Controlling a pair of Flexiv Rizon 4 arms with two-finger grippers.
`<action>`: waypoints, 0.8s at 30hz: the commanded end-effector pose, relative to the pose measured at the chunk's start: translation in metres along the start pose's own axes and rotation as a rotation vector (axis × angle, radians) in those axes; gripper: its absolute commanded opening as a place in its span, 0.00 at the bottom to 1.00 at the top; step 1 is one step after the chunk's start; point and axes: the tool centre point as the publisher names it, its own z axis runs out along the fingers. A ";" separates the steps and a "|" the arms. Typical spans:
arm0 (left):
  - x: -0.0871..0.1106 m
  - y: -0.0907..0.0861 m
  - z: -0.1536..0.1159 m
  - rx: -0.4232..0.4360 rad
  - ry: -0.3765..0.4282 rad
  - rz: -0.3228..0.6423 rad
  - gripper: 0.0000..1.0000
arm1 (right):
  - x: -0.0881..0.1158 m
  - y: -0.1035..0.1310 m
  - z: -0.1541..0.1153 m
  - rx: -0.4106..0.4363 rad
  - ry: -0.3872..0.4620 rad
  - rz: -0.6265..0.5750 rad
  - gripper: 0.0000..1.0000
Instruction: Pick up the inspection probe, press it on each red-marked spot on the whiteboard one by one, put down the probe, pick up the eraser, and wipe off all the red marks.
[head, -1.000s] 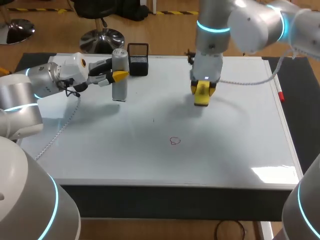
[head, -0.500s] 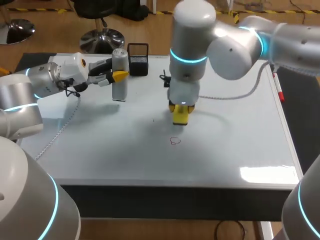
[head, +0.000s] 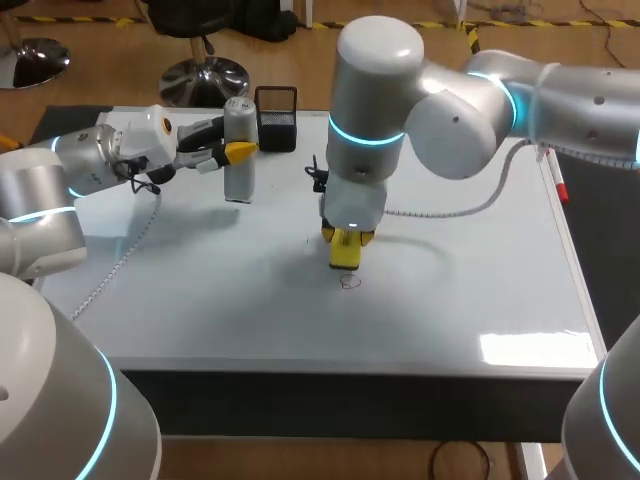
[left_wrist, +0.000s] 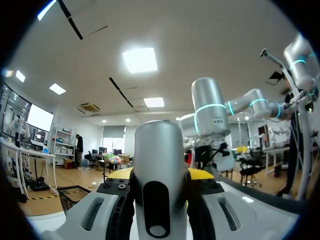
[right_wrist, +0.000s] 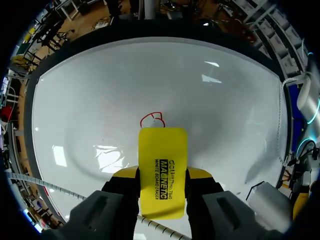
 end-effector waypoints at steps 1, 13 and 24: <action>0.001 -0.002 0.001 -0.003 -0.002 0.000 0.00 | -0.006 0.005 0.008 -0.028 0.006 -0.010 0.00; 0.001 -0.002 0.001 -0.003 -0.002 0.000 0.00 | -0.002 -0.024 -0.005 0.002 0.035 -0.044 0.00; 0.001 -0.002 0.001 -0.003 -0.002 0.000 0.00 | -0.002 -0.024 -0.005 0.002 0.035 -0.044 0.00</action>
